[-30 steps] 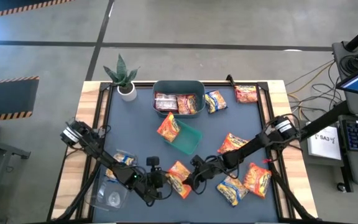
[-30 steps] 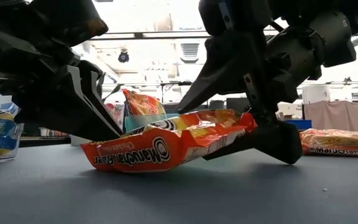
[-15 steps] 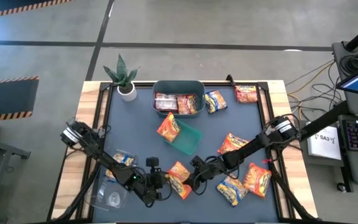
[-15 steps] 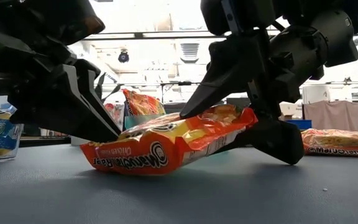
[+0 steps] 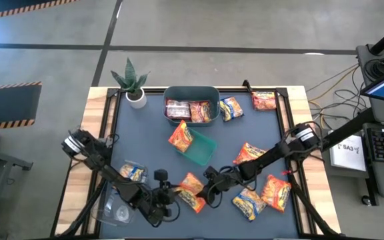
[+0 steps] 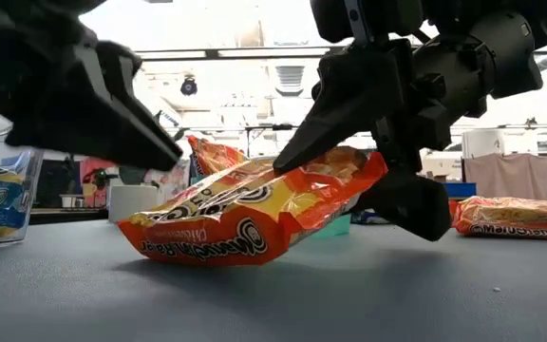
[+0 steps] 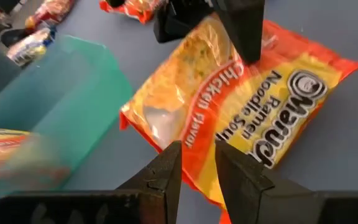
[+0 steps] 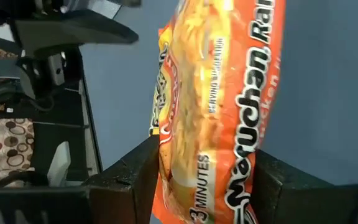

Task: Sort Maruchan noodles
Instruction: Put the orange noodle pack into the green bin

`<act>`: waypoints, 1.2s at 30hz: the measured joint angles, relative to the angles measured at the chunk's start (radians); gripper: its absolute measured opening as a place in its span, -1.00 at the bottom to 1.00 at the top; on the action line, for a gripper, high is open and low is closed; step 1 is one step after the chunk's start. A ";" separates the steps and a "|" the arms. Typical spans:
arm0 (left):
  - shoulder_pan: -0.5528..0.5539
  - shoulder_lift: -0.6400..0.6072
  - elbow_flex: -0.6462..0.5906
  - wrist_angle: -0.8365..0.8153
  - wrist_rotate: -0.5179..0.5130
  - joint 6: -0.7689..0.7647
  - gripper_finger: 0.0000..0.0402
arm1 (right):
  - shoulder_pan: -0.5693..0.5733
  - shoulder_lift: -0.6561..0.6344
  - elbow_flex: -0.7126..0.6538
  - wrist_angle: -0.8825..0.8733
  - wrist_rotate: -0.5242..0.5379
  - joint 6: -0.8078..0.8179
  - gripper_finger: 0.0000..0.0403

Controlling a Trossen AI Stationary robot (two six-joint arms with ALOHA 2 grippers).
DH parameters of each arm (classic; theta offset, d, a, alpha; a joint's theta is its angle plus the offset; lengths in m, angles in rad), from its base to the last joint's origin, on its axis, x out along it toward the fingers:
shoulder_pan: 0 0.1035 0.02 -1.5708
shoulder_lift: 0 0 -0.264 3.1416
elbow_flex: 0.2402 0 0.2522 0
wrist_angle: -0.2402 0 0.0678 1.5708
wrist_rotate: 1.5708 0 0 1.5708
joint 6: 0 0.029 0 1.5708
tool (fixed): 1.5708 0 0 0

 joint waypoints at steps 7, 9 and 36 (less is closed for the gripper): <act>-0.008 -0.049 0.000 -0.037 -0.016 0.000 -0.59 | -0.002 -0.018 0.000 -0.003 0.009 -0.040 -0.33; -0.011 -0.068 0.000 -0.048 -0.017 0.000 -0.59 | -0.002 -0.019 0.000 -0.005 0.009 -0.044 -0.34; -0.061 -0.382 -0.014 -0.066 -0.057 0.168 -0.46 | -0.006 -0.233 0.000 -0.189 0.025 -0.369 -0.35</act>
